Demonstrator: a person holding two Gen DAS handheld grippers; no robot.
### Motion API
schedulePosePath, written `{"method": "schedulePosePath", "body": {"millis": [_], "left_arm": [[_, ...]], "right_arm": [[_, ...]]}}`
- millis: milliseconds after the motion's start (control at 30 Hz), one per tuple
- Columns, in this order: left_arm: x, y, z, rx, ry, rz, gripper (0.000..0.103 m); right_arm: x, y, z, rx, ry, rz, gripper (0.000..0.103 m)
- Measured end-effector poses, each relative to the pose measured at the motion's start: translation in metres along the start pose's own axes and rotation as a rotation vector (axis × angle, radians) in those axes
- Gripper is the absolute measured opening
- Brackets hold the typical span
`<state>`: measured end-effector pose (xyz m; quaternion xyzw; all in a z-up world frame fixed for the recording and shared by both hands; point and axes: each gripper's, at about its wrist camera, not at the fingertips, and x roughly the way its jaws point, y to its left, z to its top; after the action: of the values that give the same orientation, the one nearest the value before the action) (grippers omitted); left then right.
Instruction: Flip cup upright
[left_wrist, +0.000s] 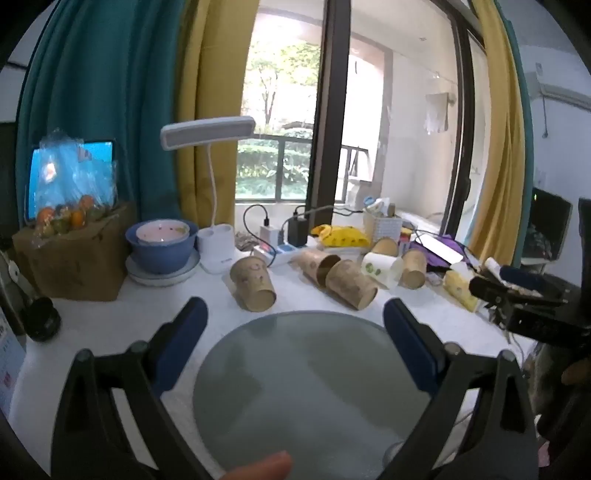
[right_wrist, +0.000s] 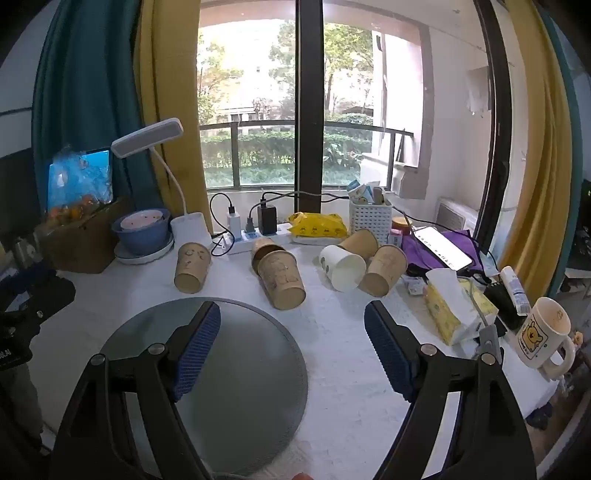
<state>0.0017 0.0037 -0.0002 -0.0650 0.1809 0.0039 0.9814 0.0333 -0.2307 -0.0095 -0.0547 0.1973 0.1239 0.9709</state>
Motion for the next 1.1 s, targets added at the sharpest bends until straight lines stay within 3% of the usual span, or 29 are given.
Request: {"method": "schedulePosePath", "body": {"millis": [633,1100], "left_arm": [[0.005,0.006,0.004,-0.016,-0.003,0.047,0.097],[0.007,0.005,0.014,-0.001,-0.02,0.037,0.097]], "right_arm": [[0.004,0.005,0.007,0.0,0.012,0.009,0.083],[0.004,-0.004,0.017,0.021,0.006,0.001,0.083]]}}
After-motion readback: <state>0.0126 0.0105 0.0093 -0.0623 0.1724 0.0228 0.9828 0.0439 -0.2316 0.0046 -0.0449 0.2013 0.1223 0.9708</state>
